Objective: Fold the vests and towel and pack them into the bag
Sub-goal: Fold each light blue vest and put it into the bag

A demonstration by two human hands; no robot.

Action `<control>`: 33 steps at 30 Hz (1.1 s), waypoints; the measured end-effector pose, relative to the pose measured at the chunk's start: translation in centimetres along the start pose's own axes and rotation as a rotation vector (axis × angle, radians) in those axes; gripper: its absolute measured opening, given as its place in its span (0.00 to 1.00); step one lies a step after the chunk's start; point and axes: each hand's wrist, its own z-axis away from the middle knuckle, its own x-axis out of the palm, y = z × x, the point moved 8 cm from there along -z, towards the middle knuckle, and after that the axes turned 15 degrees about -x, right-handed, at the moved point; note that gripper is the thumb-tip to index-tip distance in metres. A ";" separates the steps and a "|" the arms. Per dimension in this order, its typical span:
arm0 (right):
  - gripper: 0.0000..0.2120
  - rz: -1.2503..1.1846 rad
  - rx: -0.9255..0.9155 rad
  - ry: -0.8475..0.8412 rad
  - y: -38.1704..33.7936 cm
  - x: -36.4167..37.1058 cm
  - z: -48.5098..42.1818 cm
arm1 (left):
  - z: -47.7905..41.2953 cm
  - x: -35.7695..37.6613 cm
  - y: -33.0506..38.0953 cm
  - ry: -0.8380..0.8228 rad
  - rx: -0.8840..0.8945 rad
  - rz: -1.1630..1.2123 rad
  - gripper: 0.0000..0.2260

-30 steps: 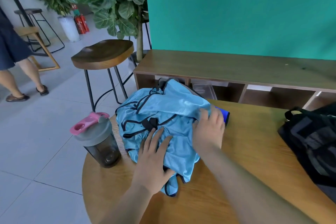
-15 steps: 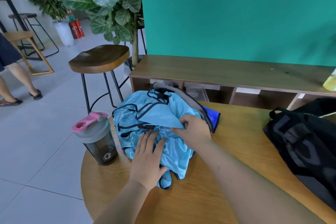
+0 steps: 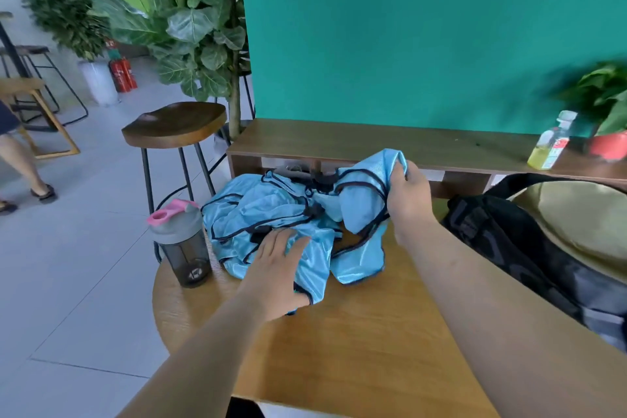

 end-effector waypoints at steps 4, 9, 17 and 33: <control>0.13 -0.114 0.056 0.056 -2.1 -2.2 1.3 | 1.5 -0.3 3.2 -0.130 0.044 -0.009 0.52; 0.15 -0.406 0.217 0.032 -4.3 -2.9 1.7 | 2.8 -3.5 8.7 -0.132 0.008 0.536 0.57; 0.16 -0.662 0.272 0.121 -7.2 -6.9 -0.7 | 1.4 -10.2 11.2 0.314 -0.084 1.040 0.05; 0.34 1.073 0.077 -0.684 18.3 -7.2 12.5 | 2.9 9.8 11.3 -0.330 0.015 0.062 0.35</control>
